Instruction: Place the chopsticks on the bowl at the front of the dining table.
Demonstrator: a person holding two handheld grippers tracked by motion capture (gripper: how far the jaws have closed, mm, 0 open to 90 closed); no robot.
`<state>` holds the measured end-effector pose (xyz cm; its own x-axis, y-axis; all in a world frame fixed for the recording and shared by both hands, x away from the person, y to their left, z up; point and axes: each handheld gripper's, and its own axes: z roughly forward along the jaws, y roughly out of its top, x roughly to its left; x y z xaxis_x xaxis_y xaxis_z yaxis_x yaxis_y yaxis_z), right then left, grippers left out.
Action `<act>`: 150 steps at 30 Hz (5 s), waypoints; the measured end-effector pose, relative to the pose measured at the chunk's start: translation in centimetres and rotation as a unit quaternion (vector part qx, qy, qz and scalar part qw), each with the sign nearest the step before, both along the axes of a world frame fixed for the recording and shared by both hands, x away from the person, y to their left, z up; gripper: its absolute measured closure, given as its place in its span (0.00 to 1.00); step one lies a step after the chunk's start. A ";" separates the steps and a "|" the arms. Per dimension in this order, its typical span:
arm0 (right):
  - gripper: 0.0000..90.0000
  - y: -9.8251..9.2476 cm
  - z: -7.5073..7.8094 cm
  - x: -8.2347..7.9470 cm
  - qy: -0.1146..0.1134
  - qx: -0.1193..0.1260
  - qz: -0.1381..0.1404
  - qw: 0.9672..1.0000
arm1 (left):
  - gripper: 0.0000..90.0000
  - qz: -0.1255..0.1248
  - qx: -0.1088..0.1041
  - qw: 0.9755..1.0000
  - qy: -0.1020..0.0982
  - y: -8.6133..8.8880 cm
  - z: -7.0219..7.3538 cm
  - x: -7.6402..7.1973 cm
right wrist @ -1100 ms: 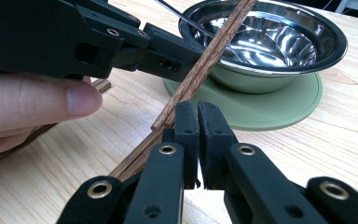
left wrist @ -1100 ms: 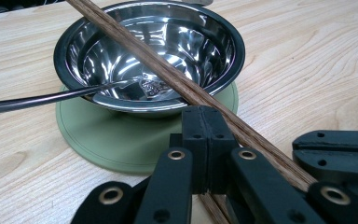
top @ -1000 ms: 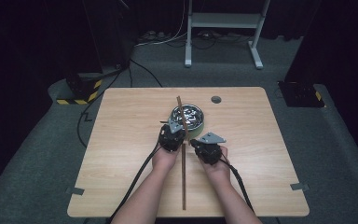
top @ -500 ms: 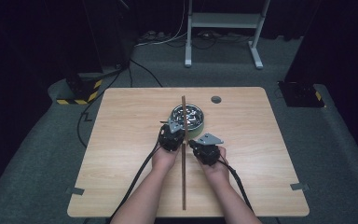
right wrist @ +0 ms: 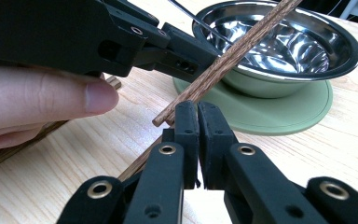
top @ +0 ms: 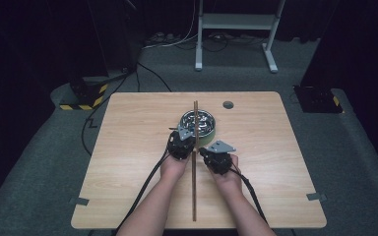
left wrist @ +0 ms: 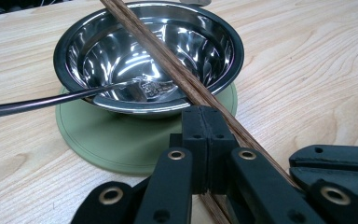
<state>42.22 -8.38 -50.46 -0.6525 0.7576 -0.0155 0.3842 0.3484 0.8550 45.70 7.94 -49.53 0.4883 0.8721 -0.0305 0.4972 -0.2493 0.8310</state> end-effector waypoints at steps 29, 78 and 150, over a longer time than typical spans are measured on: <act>0.95 -0.3 0.0 0.5 -0.003 0.003 -0.013 1.000 | 0.98 -0.001 0.003 1.000 0.003 0.1 0.1 0.0; 0.92 -1.0 0.0 0.5 -0.004 0.009 -0.032 0.999 | 0.84 -0.001 0.007 1.000 -0.011 0.9 1.0 -3.8; 0.90 -1.4 -0.1 0.4 0.000 0.013 -0.041 0.999 | 0.94 -0.022 0.034 0.999 -0.006 -1.0 -0.3 -6.5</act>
